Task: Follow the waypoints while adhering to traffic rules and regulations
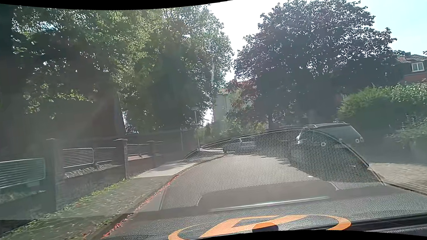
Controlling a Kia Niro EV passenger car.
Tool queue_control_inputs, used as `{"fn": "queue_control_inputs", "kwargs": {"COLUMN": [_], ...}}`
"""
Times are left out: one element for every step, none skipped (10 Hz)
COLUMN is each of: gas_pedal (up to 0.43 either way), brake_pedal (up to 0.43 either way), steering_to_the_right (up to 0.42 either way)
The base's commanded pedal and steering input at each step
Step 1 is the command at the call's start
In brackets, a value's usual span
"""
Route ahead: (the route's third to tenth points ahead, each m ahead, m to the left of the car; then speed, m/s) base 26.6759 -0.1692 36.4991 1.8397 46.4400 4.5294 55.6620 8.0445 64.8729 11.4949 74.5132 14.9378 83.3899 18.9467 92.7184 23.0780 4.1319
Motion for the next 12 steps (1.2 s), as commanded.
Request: {"fn": "queue_control_inputs", "kwargs": {"gas_pedal": [0.059, 0.047, 0.039, 0.039, 0.039, 0.039, 0.020, 0.000, 0.000, 0.000, 0.000, 0.000], "brake_pedal": [0.000, 0.000, 0.000, 0.000, 0.000, 0.000, 0.000, 0.000, 0.000, 0.000, 0.000, 0.000], "steering_to_the_right": [0.007, 0.008, 0.008, 0.008, 0.008, 0.009, 0.009, 0.011, 0.013, 0.013, 0.014, 0.015]}}
